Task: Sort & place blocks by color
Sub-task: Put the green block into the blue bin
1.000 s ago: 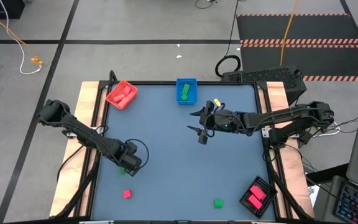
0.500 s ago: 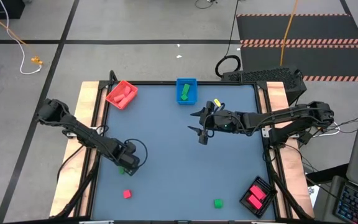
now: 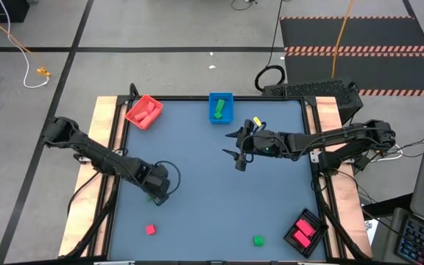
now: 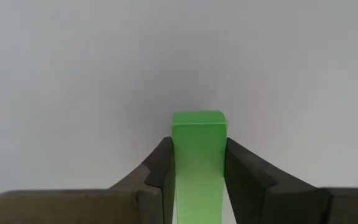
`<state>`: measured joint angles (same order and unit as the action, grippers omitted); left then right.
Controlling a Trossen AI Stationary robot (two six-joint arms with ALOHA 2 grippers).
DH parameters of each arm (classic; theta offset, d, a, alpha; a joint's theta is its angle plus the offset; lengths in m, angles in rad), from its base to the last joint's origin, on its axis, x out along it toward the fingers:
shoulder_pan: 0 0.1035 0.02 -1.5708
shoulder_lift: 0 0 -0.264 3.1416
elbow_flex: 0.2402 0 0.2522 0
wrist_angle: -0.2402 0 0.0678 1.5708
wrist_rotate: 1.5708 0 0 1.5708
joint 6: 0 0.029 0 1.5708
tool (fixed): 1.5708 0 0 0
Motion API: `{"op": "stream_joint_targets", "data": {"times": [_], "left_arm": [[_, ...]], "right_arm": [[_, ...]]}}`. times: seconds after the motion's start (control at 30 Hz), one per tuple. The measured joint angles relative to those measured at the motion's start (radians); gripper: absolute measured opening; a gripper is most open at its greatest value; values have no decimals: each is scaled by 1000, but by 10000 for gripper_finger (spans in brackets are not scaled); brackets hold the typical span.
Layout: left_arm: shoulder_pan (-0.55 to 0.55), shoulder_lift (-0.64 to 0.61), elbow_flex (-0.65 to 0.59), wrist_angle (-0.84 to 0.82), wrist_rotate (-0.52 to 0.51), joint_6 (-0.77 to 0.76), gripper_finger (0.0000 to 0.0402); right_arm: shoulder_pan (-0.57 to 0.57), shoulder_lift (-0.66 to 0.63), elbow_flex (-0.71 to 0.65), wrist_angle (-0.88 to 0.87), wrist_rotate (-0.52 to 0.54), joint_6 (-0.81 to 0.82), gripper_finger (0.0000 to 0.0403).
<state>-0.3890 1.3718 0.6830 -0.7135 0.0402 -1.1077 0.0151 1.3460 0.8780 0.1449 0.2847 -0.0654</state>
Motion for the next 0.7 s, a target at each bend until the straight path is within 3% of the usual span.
{"op": "stream_joint_targets", "data": {"times": [0.23,0.33,0.53,0.63,0.7], "left_arm": [[141,-24,103,2,-151,254,102],[191,-23,144,82,-212,381,102],[263,-23,191,410,-332,692,102],[303,-23,195,619,-364,814,102],[335,-23,195,734,-372,862,102]], "right_arm": [[0,0,0,-3,1,-2,258],[0,0,0,2,13,0,258],[-2,0,-22,35,220,50,258],[-2,0,-68,139,337,46,258],[0,0,-111,244,349,7,258]]}}
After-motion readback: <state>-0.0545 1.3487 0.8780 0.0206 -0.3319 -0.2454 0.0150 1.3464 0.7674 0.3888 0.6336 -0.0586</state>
